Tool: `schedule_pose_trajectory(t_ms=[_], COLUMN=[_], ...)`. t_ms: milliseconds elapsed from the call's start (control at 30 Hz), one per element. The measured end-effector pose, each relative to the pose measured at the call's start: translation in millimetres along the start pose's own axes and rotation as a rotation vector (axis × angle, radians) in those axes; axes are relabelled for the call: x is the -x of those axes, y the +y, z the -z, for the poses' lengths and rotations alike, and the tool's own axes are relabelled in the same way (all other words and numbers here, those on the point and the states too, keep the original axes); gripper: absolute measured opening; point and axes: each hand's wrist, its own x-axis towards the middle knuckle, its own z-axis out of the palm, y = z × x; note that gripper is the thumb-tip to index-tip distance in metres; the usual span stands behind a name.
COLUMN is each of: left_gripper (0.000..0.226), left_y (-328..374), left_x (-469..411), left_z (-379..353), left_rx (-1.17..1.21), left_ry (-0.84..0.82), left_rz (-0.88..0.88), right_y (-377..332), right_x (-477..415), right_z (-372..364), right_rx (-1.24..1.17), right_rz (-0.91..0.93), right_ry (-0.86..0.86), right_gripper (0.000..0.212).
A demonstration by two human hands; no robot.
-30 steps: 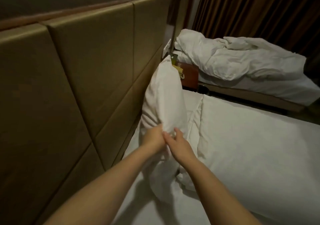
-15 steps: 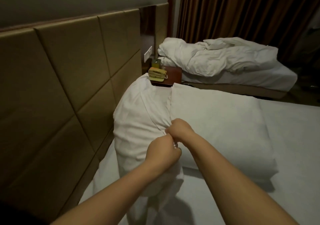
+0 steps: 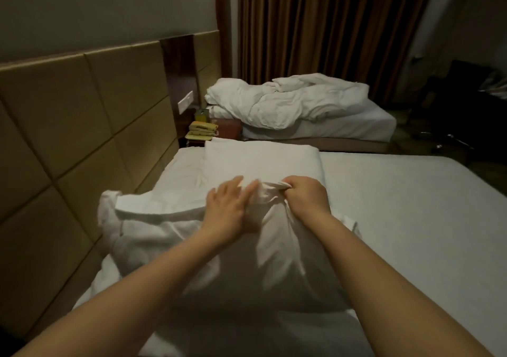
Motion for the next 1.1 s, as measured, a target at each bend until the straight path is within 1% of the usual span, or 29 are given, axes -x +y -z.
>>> schedule_pose_trajectory(t_ms=[33, 67, 100, 167, 233, 333, 400, 500, 600, 633, 700, 733, 767, 800, 833, 867, 900, 933, 967, 1000, 1033, 1067, 1100], left_gripper=[0.109, 0.113, 0.111, 0.088, 0.065, 0.04, 0.031, 0.028, 0.025, 0.025, 0.026, 0.027, 0.029, 0.031, 0.033, 0.034, 0.035, 0.036, 0.036, 0.036, 0.037, 0.038, 0.035], left_y=[-1.3, -1.1, 1.0, 10.2, 27.6, 76.3, 124.0, 193.7, 249.1, 267.7, 305.3, 324.4, 343.4, 362.8, 381.7, 401.1, 420.9, 440.4, 458.4, 475.0, 490.5, 504.8, 516.8], left_x=[-9.0, -18.7, -28.0, -46.6, -69.6, -110.0, -134.6, -160.1, -184.8, -194.4, -215.9, -224.8, -232.5, -240.0, -248.2, -258.9, -271.4, -285.7, -300.6, -314.2, -325.0, -332.9, -338.9], left_z=[-3.9, -9.4, -15.3, -29.5, -39.1, -50.9, -59.9, -65.1, -61.9, -59.8, -61.0, -63.5, -67.5, -71.5, -74.5, -76.2, -76.3, -74.5, -70.5, -64.8, -58.0, -51.1, -47.1], left_rx=[0.041, 0.092, 0.119, 0.11, 0.101, 0.112, 0.109, 0.196, 0.248, 0.277, 0.345, 0.377, 0.411, 0.463, 0.537, 0.617, 0.685, 0.731, 0.745, 0.722, 0.67, 0.614, 0.561], left_ry=[-0.043, -0.092, -0.149, -0.228, -0.218, -0.192, -0.171, -0.14, -0.139, -0.143, -0.142, -0.14, -0.144, -0.154, -0.169, -0.17, -0.148, -0.113, -0.07, -0.023, 0.014, 0.05, 0.08], left_rz=[0.044, 0.077, 0.072, -0.012, -0.107, -0.211, -0.284, -0.363, -0.459, -0.478, -0.495, -0.495, -0.484, -0.461, -0.42, -0.367, -0.307, -0.25, -0.212, -0.209, -0.226, -0.247, -0.264], right_y=[11.8, 25.4, 39.4, 69.7, 103.8, 154.3, 181.9, 215.4, 246.6, 256.4, 275.0, 285.3, 296.7, 311.2, 329.8, 352.0, 375.1, 395.2, 416.3, 432.9, 445.3, 454.5, 466.2], right_x=[-0.8, -3.0, -5.6, -12.6, -20.2, -34.5, -46.8, -57.3, -61.8, -65.7, -77.5, -81.2, -82.5, -82.0, -81.8, -82.1, -83.0, -84.8, -91.7, -101.5, -113.8, -127.4, -143.4], right_z=[9.8, 20.1, 30.9, 53.5, 76.1, 112.9, 135.3, 165.3, 186.7, 189.5, 183.5, 177.1, 171.8, 171.7, 174.7, 179.3, 184.4, 190.8, 192.6, 194.1, 195.6, 198.7, 202.4], right_rx=[0.013, 0.027, 0.05, 0.119, 0.189, 0.237, 0.316, 0.497, 0.607, 0.67, 0.795, 0.764, 0.689, 0.615, 0.544, 0.465, 0.376, 0.236, 0.018, -0.206, -0.405, -0.54, -0.614], right_rz=[-0.005, -0.021, -0.045, -0.101, -0.158, -0.262, -0.327, -0.45, -0.554, -0.553, -0.434, -0.364, -0.342, -0.359, -0.402, -0.492, -0.62, -0.765, -0.881, -0.95, -0.977, -0.962, -0.898], right_ry=[0.028, 0.058, 0.087, 0.14, 0.205, 0.316, 0.364, 0.443, 0.424, 0.372, 0.173, 0.084, 0.015, -0.001, 0.048, 0.122, 0.179, 0.194, 0.188, 0.166, 0.171, 0.217, 0.271], right_gripper=[0.026, 0.027, 0.028, 0.028, 0.028, 0.026, 0.025, 0.028, 0.032, 0.033, 0.039, 0.048, 0.056, 0.061, 0.063, 0.065, 0.067, 0.07, 0.071, 0.073, 0.078, 0.088, 0.093])
